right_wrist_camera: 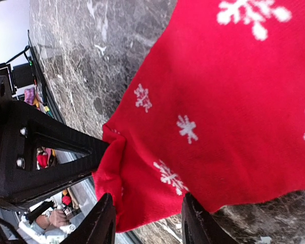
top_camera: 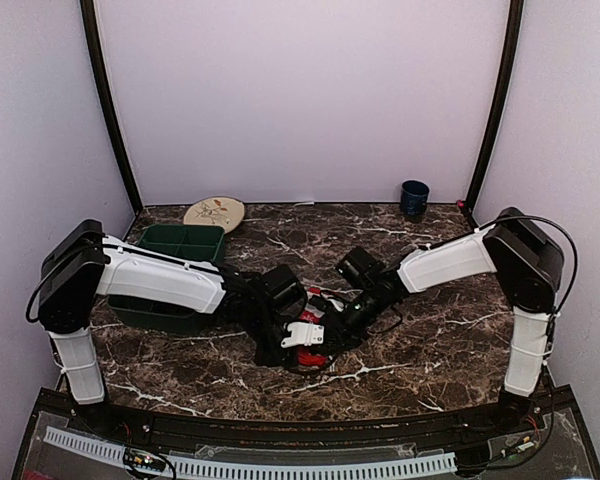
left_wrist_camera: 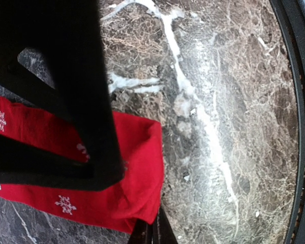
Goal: Roll the socks
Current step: Roll the sock at the center of the board.
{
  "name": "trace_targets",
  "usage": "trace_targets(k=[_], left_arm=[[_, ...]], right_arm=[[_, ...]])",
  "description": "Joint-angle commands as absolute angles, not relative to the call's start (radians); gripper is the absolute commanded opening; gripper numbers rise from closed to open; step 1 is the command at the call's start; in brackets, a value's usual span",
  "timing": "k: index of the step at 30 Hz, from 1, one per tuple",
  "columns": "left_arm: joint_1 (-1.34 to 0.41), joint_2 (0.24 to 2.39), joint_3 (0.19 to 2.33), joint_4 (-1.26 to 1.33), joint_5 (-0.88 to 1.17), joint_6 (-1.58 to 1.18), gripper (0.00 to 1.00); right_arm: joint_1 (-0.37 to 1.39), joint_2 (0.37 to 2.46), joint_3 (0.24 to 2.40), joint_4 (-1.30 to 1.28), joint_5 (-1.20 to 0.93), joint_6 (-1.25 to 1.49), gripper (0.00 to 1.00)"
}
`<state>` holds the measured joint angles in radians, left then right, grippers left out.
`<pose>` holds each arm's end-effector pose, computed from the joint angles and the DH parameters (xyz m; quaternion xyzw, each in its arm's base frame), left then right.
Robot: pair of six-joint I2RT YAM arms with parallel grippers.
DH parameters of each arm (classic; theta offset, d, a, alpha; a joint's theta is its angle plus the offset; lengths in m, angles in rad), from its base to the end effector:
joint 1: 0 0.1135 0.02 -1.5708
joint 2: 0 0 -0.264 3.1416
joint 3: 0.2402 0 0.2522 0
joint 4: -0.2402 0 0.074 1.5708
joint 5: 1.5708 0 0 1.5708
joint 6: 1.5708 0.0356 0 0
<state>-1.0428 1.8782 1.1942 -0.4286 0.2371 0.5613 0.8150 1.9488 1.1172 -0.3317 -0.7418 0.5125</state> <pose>0.1820 -0.3287 0.1594 0.7138 0.6530 -0.1656 0.1915 0.2339 0.2832 0.1262 0.2100 -0.8913 -0.3958 0.0701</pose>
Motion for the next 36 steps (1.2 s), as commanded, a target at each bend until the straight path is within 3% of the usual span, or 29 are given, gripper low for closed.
trace_targets(k=[1,19,30,36], left_arm=[[-1.032,1.883,1.229,-0.530,0.325,0.552,0.00],[-1.008,2.013,1.368,-0.667,0.463,0.542,0.00],[-0.979,2.100,1.500,-0.780,0.534,0.526,0.00],[-0.955,2.154,1.581,-0.835,0.579,0.519,0.00]], right_arm=[[0.801,1.916,1.077,-0.270,-0.669,0.550,0.44],[0.795,1.717,0.878,-0.161,-0.462,0.592,0.47],[0.830,1.436,0.713,-0.203,-0.158,0.529,0.47],[0.950,1.342,0.687,-0.242,0.023,0.477,0.46]])
